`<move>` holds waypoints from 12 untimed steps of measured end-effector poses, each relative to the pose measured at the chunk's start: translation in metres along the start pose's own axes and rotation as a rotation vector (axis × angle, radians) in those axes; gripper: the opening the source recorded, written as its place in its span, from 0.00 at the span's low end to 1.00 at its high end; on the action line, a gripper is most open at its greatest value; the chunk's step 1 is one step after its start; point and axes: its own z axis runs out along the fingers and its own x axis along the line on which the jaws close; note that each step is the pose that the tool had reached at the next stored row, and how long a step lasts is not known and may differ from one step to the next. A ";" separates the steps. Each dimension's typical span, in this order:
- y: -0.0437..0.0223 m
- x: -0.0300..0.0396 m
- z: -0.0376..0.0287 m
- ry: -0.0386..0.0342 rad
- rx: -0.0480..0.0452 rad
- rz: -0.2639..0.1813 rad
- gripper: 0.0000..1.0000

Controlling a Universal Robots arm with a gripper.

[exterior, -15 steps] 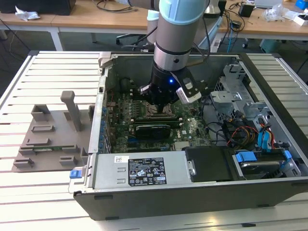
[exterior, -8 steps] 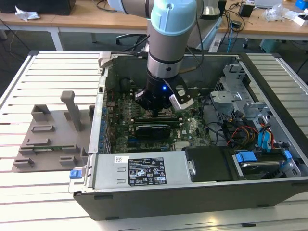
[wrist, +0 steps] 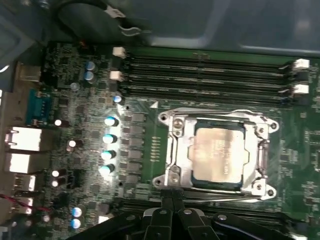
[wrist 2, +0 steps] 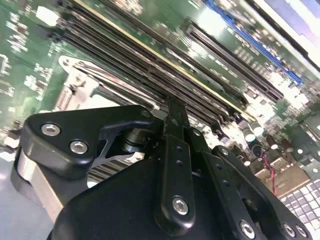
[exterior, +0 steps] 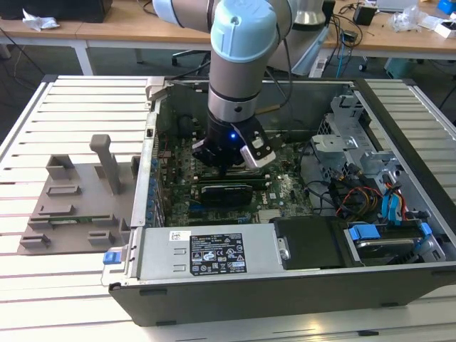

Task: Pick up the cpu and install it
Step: 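Install the second cpu locking lever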

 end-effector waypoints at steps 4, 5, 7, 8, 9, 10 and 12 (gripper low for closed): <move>0.0021 0.0089 0.0012 -0.0011 -0.0007 0.000 0.11; 0.0035 0.0093 0.0015 -0.0010 -0.0010 0.000 0.11; 0.0055 0.0094 0.0021 -0.0012 -0.0021 0.000 0.11; 0.0072 0.0092 0.0031 -0.0014 -0.0029 0.000 0.11; 0.0082 0.0090 0.0041 -0.0015 -0.0032 0.000 0.11; 0.0089 0.0089 0.0049 -0.0014 -0.0033 0.000 0.11; 0.0091 0.0088 0.0060 -0.0014 -0.0036 -0.001 0.11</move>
